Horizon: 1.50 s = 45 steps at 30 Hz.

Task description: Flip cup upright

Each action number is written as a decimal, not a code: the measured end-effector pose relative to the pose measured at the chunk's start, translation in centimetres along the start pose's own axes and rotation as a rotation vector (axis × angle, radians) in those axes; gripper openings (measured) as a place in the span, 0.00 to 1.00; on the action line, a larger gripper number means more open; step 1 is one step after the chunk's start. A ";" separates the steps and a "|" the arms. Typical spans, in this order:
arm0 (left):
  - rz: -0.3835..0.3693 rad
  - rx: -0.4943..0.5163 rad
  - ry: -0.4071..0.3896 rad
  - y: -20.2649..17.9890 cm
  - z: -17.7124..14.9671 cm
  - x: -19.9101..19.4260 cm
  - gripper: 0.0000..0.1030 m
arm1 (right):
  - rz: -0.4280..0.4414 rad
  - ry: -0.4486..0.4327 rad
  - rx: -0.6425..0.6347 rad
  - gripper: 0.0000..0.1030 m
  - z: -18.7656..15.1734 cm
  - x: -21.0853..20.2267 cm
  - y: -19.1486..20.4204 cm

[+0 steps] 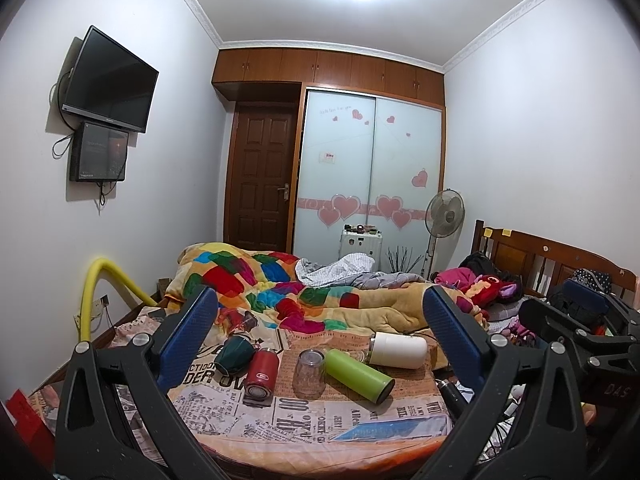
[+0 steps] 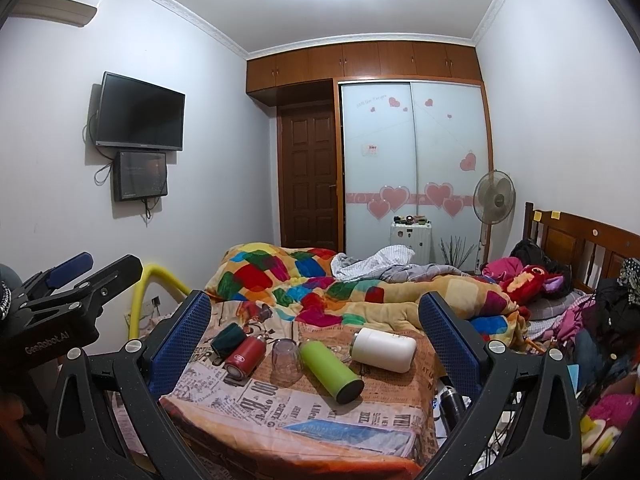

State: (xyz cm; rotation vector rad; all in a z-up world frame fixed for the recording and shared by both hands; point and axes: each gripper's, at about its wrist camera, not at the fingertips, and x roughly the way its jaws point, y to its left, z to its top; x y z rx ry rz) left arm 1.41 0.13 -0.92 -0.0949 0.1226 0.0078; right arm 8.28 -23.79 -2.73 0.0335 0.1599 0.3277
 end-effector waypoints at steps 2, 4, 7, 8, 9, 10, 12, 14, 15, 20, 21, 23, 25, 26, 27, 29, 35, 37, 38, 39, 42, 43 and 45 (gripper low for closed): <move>-0.002 -0.002 0.008 0.1 -0.1 0.4 1.00 | 0.000 0.006 0.000 1.00 -0.1 0.2 0.0; -0.004 -0.005 0.019 0.3 -0.2 0.9 1.00 | 0.001 0.014 -0.001 1.00 -0.3 0.9 -0.1; -0.007 -0.009 0.040 0.6 -0.5 1.9 1.00 | -0.004 0.034 -0.001 1.00 -0.8 1.9 -0.5; -0.004 -0.012 0.048 0.7 -0.7 2.4 1.00 | -0.005 0.041 0.000 1.00 -0.9 2.1 -0.6; 0.001 -0.014 0.055 0.9 -0.9 2.9 1.00 | -0.007 0.051 -0.001 1.00 -1.1 2.6 -0.8; 0.006 -0.017 0.065 1.1 -1.1 3.5 1.00 | -0.010 0.061 -0.002 1.00 -1.2 3.0 -0.9; 0.009 -0.022 0.091 1.5 -1.5 4.8 1.00 | -0.016 0.089 -0.007 1.00 -1.7 4.2 -1.3; 0.016 -0.028 0.125 2.2 -2.2 6.5 1.00 | -0.019 0.124 -0.014 1.00 -2.5 5.8 -1.8; 0.020 -0.031 0.140 2.5 -2.5 7.2 1.00 | -0.021 0.144 -0.018 1.00 -2.9 6.5 -1.9; 0.068 -0.047 0.226 4.2 -4.9 11.5 1.00 | -0.027 0.274 -0.052 1.00 -5.3 11.6 -2.9; 0.078 -0.053 0.247 4.5 -5.5 12.4 1.00 | -0.024 0.303 -0.058 1.00 -5.8 12.7 -3.2; 0.096 -0.068 0.293 5.4 -6.7 14.2 1.00 | -0.012 0.370 -0.071 1.00 -7.0 15.1 -3.6; 0.109 -0.081 0.329 6.1 -8.0 15.6 1.00 | 0.002 0.437 -0.082 1.00 -8.1 17.3 -3.9; 0.115 -0.086 0.344 6.4 -8.6 16.2 1.00 | 0.015 0.470 -0.087 1.00 -8.6 18.5 -4.1; 0.122 -0.091 0.359 6.8 -9.1 16.7 1.00 | 0.029 0.502 -0.093 1.00 -9.1 19.6 -4.2; 0.133 -0.096 0.381 7.2 -10.2 17.5 1.00 | 0.053 0.570 -0.112 1.00 -10.1 22.0 -4.2; 0.152 -0.098 0.438 8.0 -12.3 19.4 1.00 | 0.147 0.764 -0.124 0.97 -12.1 28.3 -4.6; 0.147 -0.102 0.450 8.0 -12.8 19.9 1.00 | 0.181 0.828 -0.130 0.96 -12.8 30.0 -4.6; 0.146 -0.102 0.455 8.0 -13.0 20.2 1.00 | 0.193 0.850 -0.135 0.94 -13.2 30.7 -4.5; 0.144 -0.102 0.460 7.9 -13.2 20.2 1.00 | 0.207 0.879 -0.138 0.90 -13.6 31.4 -4.4; 0.139 -0.099 0.470 7.6 -13.5 20.6 1.00 | 0.234 0.955 -0.151 0.82 -14.4 33.8 -4.5; 0.137 -0.099 0.473 7.6 -13.6 20.7 1.00 | 0.248 0.983 -0.157 0.81 -14.8 34.3 -4.3; 0.132 -0.100 0.479 7.5 -13.8 20.9 1.00 | 0.261 1.019 -0.176 0.77 -15.4 35.2 -3.8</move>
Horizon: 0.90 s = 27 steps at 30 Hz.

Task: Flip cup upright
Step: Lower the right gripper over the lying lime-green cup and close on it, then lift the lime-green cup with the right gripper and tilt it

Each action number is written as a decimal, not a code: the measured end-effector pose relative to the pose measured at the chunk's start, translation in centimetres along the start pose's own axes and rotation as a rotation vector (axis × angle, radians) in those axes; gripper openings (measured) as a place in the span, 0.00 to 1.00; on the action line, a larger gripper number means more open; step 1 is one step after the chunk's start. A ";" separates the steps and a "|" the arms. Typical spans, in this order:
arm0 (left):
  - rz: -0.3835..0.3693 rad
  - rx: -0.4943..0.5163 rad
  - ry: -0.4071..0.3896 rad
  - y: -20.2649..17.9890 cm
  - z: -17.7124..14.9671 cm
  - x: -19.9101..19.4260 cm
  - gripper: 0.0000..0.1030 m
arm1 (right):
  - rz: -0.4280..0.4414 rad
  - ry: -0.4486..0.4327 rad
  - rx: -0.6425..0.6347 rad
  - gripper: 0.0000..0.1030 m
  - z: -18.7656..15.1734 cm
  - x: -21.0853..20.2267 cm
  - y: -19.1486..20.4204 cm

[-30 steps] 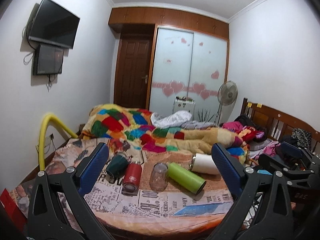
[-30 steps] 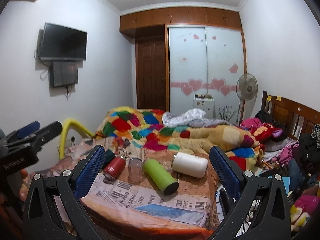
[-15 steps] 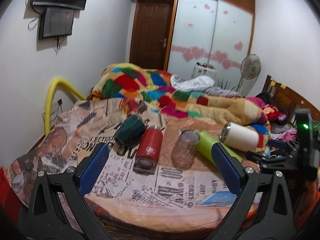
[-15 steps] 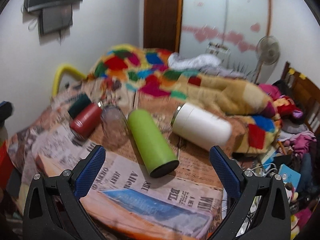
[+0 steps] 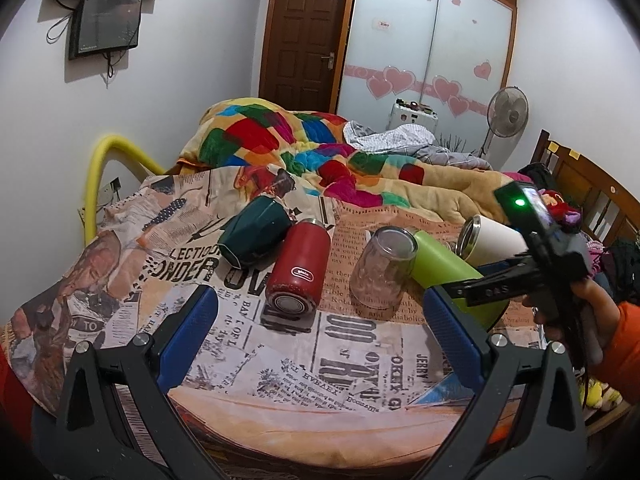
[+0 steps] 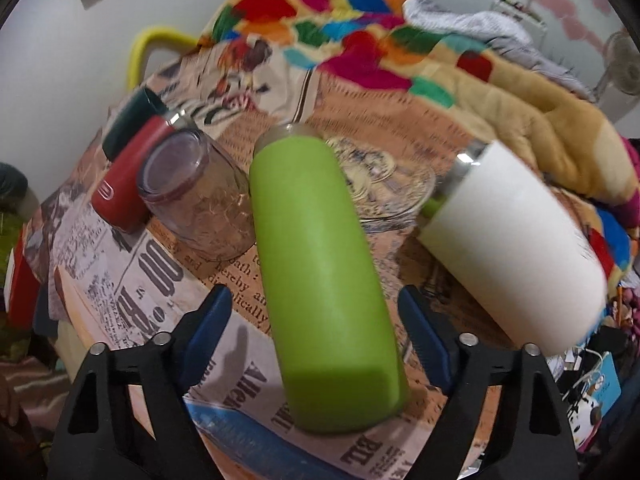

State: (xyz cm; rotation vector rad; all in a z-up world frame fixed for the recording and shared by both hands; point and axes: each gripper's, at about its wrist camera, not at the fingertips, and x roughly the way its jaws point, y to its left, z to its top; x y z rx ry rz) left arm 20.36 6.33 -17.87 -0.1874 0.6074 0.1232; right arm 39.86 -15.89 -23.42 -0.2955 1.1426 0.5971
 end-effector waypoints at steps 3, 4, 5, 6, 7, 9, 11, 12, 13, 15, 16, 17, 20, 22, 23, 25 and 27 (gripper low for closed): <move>-0.002 0.003 0.006 -0.2 -0.1 0.3 1.00 | -0.008 0.044 -0.028 0.77 0.6 1.0 0.2; 0.000 0.006 0.006 -0.3 -0.1 0.3 1.00 | -0.009 0.066 -0.036 0.76 0.8 1.5 0.3; 0.002 0.009 0.007 -0.3 -0.1 0.4 1.00 | -0.010 0.083 -0.042 0.75 1.1 1.9 0.4; 0.003 0.013 0.006 -0.4 -0.2 0.4 1.00 | -0.010 0.094 -0.045 0.74 1.2 2.2 0.2; 0.005 0.017 0.006 -0.4 -0.2 0.5 1.00 | -0.009 0.111 -0.047 0.73 1.3 2.6 0.1; 0.010 0.024 0.003 -0.5 -0.2 0.4 1.00 | -0.017 0.145 -0.044 0.67 1.7 3.4 -0.2; 0.012 0.027 0.001 -0.5 -0.3 0.3 1.00 | -0.008 0.158 -0.042 0.65 1.7 3.5 -0.4; 0.012 0.026 0.000 -0.4 -0.2 0.3 1.00 | -0.005 0.159 -0.042 0.64 1.7 3.5 -0.4; 0.011 0.025 0.000 -0.5 -0.3 0.3 1.00 | -0.002 0.158 -0.041 0.64 1.6 3.4 -0.3; 0.012 0.024 -0.002 -0.4 -0.2 0.2 1.00 | 0.003 0.151 -0.035 0.63 1.4 3.3 -0.2; 0.013 0.022 -0.005 -0.4 -0.1 0.0 1.00 | 0.007 0.148 -0.033 0.62 1.1 3.1 -0.1; 0.014 0.021 -0.007 -0.4 -0.2 -0.2 1.00 | 0.009 0.143 -0.033 0.61 0.9 3.0 0.1; 0.016 0.021 -0.016 -0.4 0.0 -0.7 1.00 | -0.001 0.123 -0.023 0.61 0.0 2.3 0.5; 0.015 0.020 -0.023 -0.5 0.1 -1.2 1.00 | 0.001 0.105 -0.014 0.61 -0.6 1.7 0.5; 0.015 0.021 -0.026 -0.5 0.1 -1.4 1.00 | 0.003 0.099 -0.008 0.61 -0.8 1.3 0.5; 0.015 0.023 -0.036 -0.7 0.2 -1.9 1.00 | 0.007 0.079 0.002 0.60 -1.1 0.4 0.6; 0.013 0.025 -0.046 -0.9 0.3 -2.4 1.00 | 0.007 0.062 0.006 0.60 -1.3 -0.4 0.6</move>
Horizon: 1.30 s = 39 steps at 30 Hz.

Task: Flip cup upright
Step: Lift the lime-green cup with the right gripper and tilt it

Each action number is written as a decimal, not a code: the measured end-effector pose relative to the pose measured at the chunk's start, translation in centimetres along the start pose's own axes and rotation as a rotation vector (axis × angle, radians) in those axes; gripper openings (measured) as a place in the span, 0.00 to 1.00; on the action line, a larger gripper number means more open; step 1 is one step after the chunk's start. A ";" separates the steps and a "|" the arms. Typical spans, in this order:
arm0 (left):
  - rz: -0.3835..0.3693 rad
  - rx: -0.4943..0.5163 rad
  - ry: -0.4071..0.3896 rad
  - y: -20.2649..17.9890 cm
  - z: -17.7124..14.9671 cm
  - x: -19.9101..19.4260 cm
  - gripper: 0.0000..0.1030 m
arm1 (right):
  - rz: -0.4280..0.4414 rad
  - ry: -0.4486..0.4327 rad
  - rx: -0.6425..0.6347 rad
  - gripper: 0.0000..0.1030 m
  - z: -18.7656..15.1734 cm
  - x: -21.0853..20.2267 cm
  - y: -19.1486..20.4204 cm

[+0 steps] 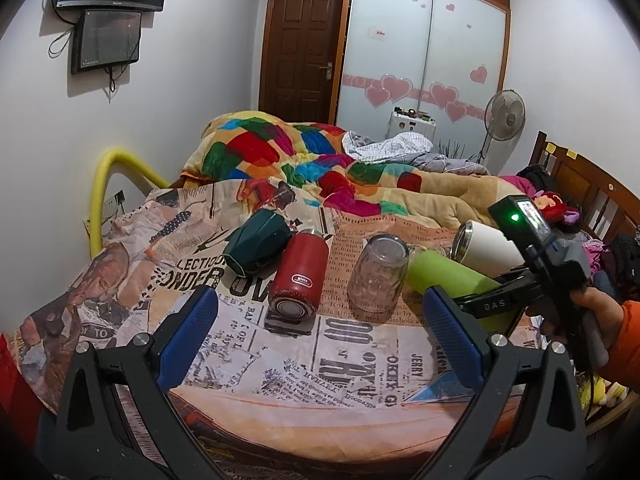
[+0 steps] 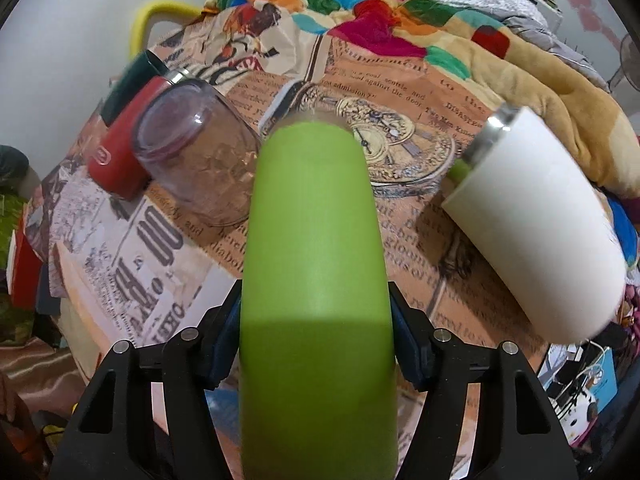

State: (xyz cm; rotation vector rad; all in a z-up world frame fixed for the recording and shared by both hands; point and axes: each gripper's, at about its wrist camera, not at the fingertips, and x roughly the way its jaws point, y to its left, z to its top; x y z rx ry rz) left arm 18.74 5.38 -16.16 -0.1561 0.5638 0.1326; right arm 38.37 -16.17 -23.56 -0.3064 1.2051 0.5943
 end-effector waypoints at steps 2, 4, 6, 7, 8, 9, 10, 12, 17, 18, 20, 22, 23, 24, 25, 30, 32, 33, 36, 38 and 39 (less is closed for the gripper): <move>-0.003 0.000 -0.009 -0.2 0.1 -0.5 1.00 | 0.004 -0.018 0.005 0.60 -0.3 -1.0 0.0; -0.006 -0.003 -0.020 -0.2 0.3 -1.0 1.00 | 0.005 -0.038 0.006 0.60 -0.6 -2.0 0.1; -0.008 -0.007 -0.027 -0.3 0.4 -1.5 1.00 | 0.008 -0.062 0.004 0.60 -0.9 -3.0 0.4; -0.010 -0.009 -0.031 -0.3 0.5 -1.7 1.00 | 0.008 -0.077 0.002 0.60 -1.1 -3.6 0.6; -0.011 -0.010 -0.034 -0.2 0.5 -2.0 1.00 | 0.012 -0.093 -0.001 0.60 -1.3 -4.2 0.9; -0.011 -0.011 -0.037 -0.3 0.5 -2.2 1.00 | 0.014 -0.104 -0.003 0.60 -1.6 -4.7 1.1; -0.012 -0.011 -0.040 -0.4 0.6 -2.4 1.00 | 0.020 -0.120 -0.004 0.60 -1.7 -5.3 1.3; -0.011 -0.010 -0.048 -0.4 0.7 -3.0 1.00 | 0.032 -0.161 -0.017 0.60 -2.0 -6.9 2.1; -0.002 -0.008 -0.063 -0.4 0.9 -3.9 1.00 | 0.057 -0.258 -0.071 0.60 -2.7 -9.9 4.8; -0.001 -0.008 -0.065 -0.5 0.9 -4.1 1.00 | 0.065 -0.274 -0.083 0.60 -2.9 -10.3 5.2; 0.002 -0.008 -0.068 -0.5 0.9 -4.3 1.00 | 0.090 -0.296 -0.106 0.60 -3.2 -10.8 6.3; 0.006 -0.006 -0.070 -0.4 0.9 -4.5 1.00 | 0.112 -0.306 -0.126 0.60 -3.5 -11.0 6.8; 0.008 -0.004 -0.069 -0.4 0.9 -4.5 1.00 | 0.128 -0.307 -0.138 0.60 -3.5 -10.7 7.5; 0.009 -0.004 -0.068 -0.4 0.8 -4.5 1.00 | 0.139 -0.306 -0.145 0.60 -3.7 -10.5 7.7; 0.010 -0.002 -0.066 -0.4 0.8 -4.5 1.00 | 0.151 -0.304 -0.154 0.60 -3.8 -10.2 7.9; 0.016 0.007 -0.056 -0.2 0.7 -4.2 1.00 | 0.178 -0.262 -0.184 0.60 -4.0 -6.7 9.5; 0.018 0.010 -0.051 -0.1 0.6 -4.0 1.00 | 0.183 -0.234 -0.176 0.60 -3.9 -4.5 9.8; 0.019 0.010 -0.049 0.0 0.5 -4.0 1.00 | 0.187 -0.226 -0.171 0.60 -3.9 -4.3 9.8; 0.023 0.013 -0.037 0.0 0.3 -3.7 1.00 | 0.183 -0.191 -0.151 0.60 -3.7 -1.5 9.6; 0.027 0.014 -0.026 0.2 0.1 -3.3 1.00 | 0.180 -0.172 -0.138 0.60 -3.5 -0.2 9.5; 0.028 0.013 -0.021 0.3 0.0 -3.1 1.00 | 0.179 -0.168 -0.135 0.60 -3.7 -0.1 9.7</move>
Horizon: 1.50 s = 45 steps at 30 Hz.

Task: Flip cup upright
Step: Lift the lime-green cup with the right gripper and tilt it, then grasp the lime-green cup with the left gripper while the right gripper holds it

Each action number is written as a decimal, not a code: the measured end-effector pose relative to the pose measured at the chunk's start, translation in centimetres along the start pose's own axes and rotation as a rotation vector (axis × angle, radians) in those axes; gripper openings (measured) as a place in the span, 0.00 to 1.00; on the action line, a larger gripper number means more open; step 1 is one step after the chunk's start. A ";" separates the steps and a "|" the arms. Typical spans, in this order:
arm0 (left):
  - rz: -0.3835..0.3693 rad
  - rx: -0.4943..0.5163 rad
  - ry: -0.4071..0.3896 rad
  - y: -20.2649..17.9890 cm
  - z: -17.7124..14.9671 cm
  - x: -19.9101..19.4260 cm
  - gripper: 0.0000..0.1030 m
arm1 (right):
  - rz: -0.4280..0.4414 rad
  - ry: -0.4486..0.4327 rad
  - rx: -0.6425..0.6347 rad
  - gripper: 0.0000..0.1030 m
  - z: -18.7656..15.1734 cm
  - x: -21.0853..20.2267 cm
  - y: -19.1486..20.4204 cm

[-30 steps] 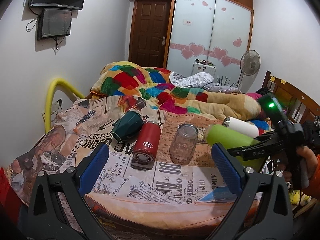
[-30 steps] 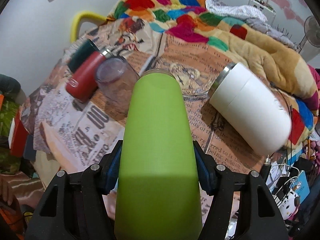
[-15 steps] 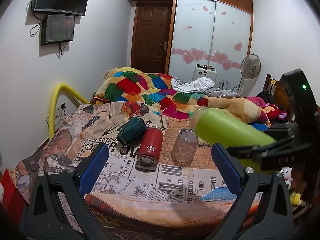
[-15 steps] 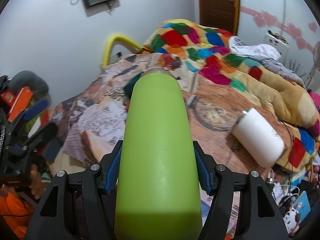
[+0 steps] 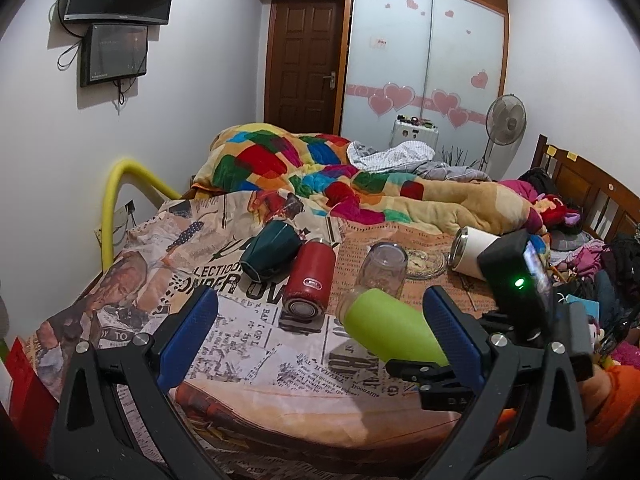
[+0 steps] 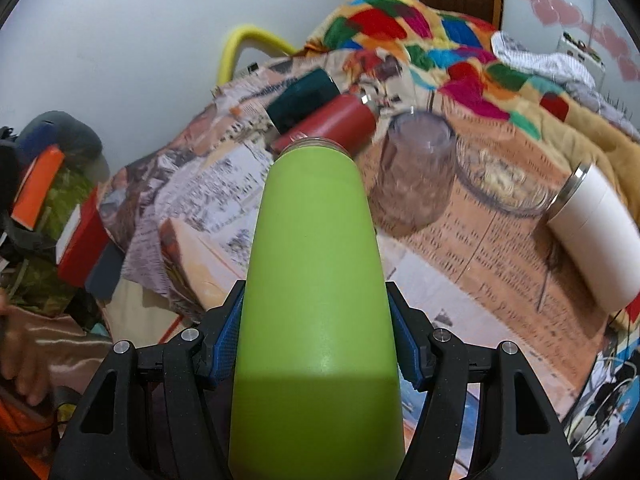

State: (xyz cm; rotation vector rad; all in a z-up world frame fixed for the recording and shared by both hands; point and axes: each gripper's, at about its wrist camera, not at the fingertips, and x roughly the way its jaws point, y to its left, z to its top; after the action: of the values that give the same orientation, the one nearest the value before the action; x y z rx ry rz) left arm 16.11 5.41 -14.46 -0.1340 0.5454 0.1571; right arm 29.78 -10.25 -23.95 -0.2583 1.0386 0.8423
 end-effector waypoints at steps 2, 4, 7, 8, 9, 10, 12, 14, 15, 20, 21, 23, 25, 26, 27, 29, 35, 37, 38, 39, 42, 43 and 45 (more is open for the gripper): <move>0.002 -0.002 0.012 0.2 -0.2 0.4 1.00 | -0.012 0.013 0.002 0.60 -0.2 1.1 -0.3; 0.003 -0.003 0.019 0.4 -0.3 0.8 1.00 | -0.025 0.023 -0.006 0.60 -0.4 1.6 0.0; 0.006 -0.003 0.032 0.5 -0.5 1.3 1.00 | -0.035 0.043 -0.020 0.60 -0.8 2.1 0.1; 0.007 -0.003 0.036 0.5 -0.6 1.5 1.00 | -0.037 0.041 -0.025 0.60 -0.9 2.1 0.2; 0.007 -0.003 0.040 0.5 -0.6 1.6 1.00 | -0.040 0.042 -0.031 0.60 -1.0 2.2 0.3; 0.008 -0.004 0.044 0.5 -0.7 1.8 1.00 | -0.044 0.044 -0.036 0.60 -1.0 2.3 0.2; 0.006 -0.006 0.052 0.5 -0.9 2.0 1.00 | -0.043 0.053 -0.039 0.60 -1.0 2.5 0.1; 0.005 -0.006 0.059 0.5 -1.0 2.2 1.00 | -0.038 0.075 -0.030 0.60 -1.1 3.0 -0.3; 0.004 -0.006 0.062 0.4 -1.1 2.3 1.00 | -0.042 0.086 -0.028 0.60 -1.1 3.3 -0.4; 0.002 -0.004 0.091 0.3 -1.6 2.9 1.00 | -0.062 0.114 -0.028 0.60 -1.3 3.8 -0.5; 0.000 -0.005 0.100 0.3 -1.7 3.0 1.00 | -0.058 0.120 -0.026 0.60 -1.3 3.8 -0.5; 0.003 -0.004 0.120 0.3 -1.9 3.3 1.00 | -0.062 0.126 -0.024 0.60 -1.3 3.7 -0.5; 0.014 -0.002 0.142 0.2 -2.1 3.7 1.00 | -0.061 0.113 -0.018 0.61 -1.2 3.1 -0.5; 0.017 -0.004 0.158 0.2 -2.1 4.0 1.00 | -0.055 0.103 -0.015 0.61 -1.2 2.5 -0.5; 0.014 -0.006 0.170 0.2 -2.2 4.2 1.00 | -0.048 0.094 -0.012 0.61 -1.2 2.0 -0.6; -0.016 -0.014 0.209 0.0 -2.3 5.1 1.00 | -0.035 0.063 0.000 0.61 -1.4 0.4 -0.8; -0.119 -0.089 0.414 -1.3 -3.8 9.9 0.93 | -0.095 -0.050 0.056 0.61 -3.0 -4.8 -1.8; -0.145 -0.127 0.490 -1.8 -4.5 11.5 0.83 | -0.133 -0.090 0.069 0.61 -3.9 -6.4 -2.0; -0.158 -0.148 0.522 -2.0 -4.8 12.2 0.83 | -0.153 -0.108 0.075 0.61 -4.4 -7.0 -2.1; -0.163 -0.165 0.540 -2.1 -4.9 12.6 0.83 | -0.167 -0.125 0.081 0.61 -4.8 -7.6 -2.1; -0.165 -0.205 0.583 -2.8 -4.9 13.8 0.83 | -0.192 -0.169 0.105 0.61 -5.5 -9.1 -2.4; -0.160 -0.216 0.600 -3.0 -4.9 14.2 0.83 | -0.200 -0.184 0.111 0.61 -5.8 -9.6 -2.3; -0.140 -0.227 0.632 -3.3 -4.9 15.0 0.80 | -0.219 -0.208 0.116 0.61 -6.0 -10.1 -2.4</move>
State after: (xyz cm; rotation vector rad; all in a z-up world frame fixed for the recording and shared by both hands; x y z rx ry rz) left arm 26.83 3.05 -26.23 -0.4508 1.1445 0.0353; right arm 25.23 -20.18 -18.95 -0.1784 0.8438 0.5958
